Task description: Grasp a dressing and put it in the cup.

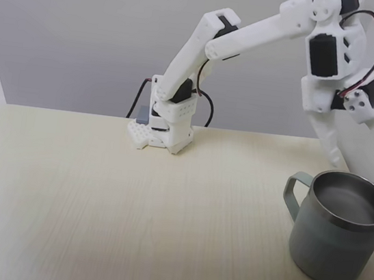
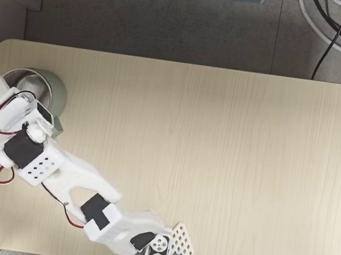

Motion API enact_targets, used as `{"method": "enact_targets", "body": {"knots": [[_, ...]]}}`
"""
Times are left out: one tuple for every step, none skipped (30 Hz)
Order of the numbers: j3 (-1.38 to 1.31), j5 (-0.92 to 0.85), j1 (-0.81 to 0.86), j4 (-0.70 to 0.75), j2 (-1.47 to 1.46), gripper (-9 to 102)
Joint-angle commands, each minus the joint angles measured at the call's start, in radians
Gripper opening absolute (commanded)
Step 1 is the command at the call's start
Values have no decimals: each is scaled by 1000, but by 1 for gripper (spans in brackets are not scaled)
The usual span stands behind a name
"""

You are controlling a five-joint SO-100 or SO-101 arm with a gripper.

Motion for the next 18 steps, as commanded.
{"method": "enact_targets", "body": {"knots": [[37, 9, -5, 12, -37, 31], [37, 9, -5, 12, -41, 31], [37, 9, -5, 14, -48, 31], [37, 11, -6, 14, -51, 31], [37, 11, -8, 15, -52, 31], [37, 11, -11, 15, -54, 31], [37, 11, -12, 15, -54, 31], [37, 11, -15, 17, -54, 31], [37, 11, -17, 17, -54, 31], [37, 11, -17, 17, -55, 31], [37, 11, -17, 17, -57, 31], [37, 8, -15, 18, -58, 31], [37, 8, -12, 18, -60, 31], [40, 6, -9, 18, -60, 31], [44, 6, -8, 18, -58, 31], [49, 5, -6, 18, -52, 31], [55, 3, -5, 18, -46, 31], [60, 2, -2, 18, -40, 31]]}}
